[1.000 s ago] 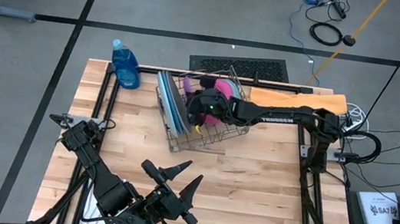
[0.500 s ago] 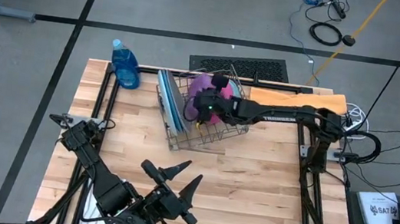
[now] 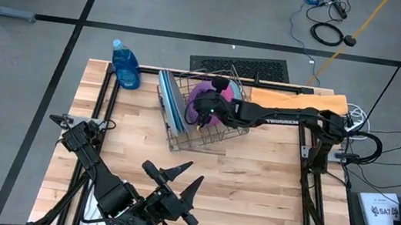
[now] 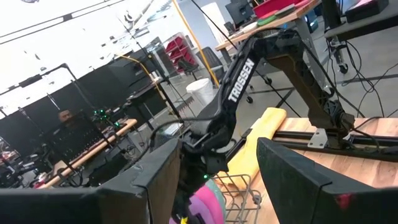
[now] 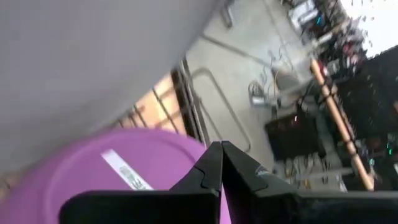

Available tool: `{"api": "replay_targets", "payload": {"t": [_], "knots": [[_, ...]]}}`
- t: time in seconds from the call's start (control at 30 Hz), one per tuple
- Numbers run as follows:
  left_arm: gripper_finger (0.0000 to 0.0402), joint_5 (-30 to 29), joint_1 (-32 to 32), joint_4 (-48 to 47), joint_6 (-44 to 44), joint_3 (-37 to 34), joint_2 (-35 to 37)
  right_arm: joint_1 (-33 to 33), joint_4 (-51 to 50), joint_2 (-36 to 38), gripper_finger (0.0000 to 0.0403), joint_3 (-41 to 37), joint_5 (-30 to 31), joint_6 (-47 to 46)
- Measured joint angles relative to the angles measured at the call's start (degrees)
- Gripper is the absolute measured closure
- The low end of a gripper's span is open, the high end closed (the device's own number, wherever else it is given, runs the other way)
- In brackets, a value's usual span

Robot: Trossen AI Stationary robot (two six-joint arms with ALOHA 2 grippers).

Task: Sort dishes
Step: Return to Home Position

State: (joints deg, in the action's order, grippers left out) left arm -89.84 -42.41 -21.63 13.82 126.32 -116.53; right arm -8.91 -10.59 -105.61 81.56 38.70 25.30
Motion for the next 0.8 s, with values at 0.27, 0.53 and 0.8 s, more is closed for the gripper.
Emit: {"api": "replay_targets", "payload": {"t": [0.27, 0.53, 0.8], "knots": [[0.0188, 0.1, 0.0, -0.1, -1.1, 0.0, 0.0, 2.5, 6.7, 9.4, 0.0402, -0.1, -6.9, 3.7], [0.0196, 3.8, 0.0, -1.1, -1.6, 0.0, 0.0, 2.5, -0.8, 29.3, 0.0403, 0.0, -38.7, -2.0], [0.0349, 21.2, 5.0, -6.4, -1.6, 0.0, 0.0, 7.6, -3.3, 46.7, 0.0403, -10.7, -62.8, -3.0]]}}
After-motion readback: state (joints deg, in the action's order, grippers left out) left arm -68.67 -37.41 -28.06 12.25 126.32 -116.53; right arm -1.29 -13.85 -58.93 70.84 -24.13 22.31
